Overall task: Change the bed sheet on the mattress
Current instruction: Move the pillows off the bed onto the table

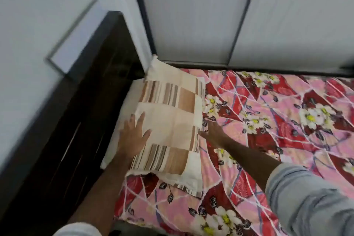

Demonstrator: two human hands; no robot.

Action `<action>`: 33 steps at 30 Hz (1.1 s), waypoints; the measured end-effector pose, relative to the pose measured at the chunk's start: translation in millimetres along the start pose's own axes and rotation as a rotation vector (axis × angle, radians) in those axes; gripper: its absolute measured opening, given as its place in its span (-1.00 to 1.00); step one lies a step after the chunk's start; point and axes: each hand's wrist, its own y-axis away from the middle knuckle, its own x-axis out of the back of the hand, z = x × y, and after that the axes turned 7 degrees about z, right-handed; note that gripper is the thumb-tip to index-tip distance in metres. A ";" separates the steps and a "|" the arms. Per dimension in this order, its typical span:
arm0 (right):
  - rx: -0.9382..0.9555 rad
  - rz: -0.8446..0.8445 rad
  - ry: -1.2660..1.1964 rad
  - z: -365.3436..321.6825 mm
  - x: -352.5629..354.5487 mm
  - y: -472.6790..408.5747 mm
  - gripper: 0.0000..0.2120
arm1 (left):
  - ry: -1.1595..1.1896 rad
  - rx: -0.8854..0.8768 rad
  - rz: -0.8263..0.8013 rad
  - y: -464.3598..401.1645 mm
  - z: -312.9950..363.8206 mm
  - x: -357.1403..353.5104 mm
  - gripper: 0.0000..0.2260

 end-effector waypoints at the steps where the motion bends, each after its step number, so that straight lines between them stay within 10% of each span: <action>1: -0.068 0.008 -0.075 -0.3 -13.7 -12.7 -0.27 | 0.009 -0.021 -0.034 -15.7 -6.2 -14.5 -0.35; 8: -0.408 0.181 -0.890 -13.9 -78.3 -71.6 -0.64 | 0.053 -0.039 -0.090 -57.1 -61.4 -110.8 -0.27; 12: -0.537 0.133 -1.167 -21.0 -82.7 -92.4 -0.35 | 0.255 0.035 -0.106 -74.3 -93.0 -133.6 -0.15; 16: -0.461 0.092 -1.213 -29.9 -67.8 -98.9 -0.29 | 0.809 0.441 -0.201 -95.9 -93.5 -107.6 0.15; 20: -0.352 0.090 -1.261 -40.6 -28.9 -76.9 -0.58 | 1.093 0.698 -0.233 -111.0 -76.7 -83.5 -0.07; 28: -0.354 0.204 -1.195 59.5 86.2 45.7 -0.63 | 1.120 0.623 -0.283 -77.9 97.7 -56.9 -0.44; 33: -0.380 0.352 -1.163 183.4 163.2 168.4 -0.65 | 1.100 0.320 -0.245 -76.3 223.2 -143.6 -0.33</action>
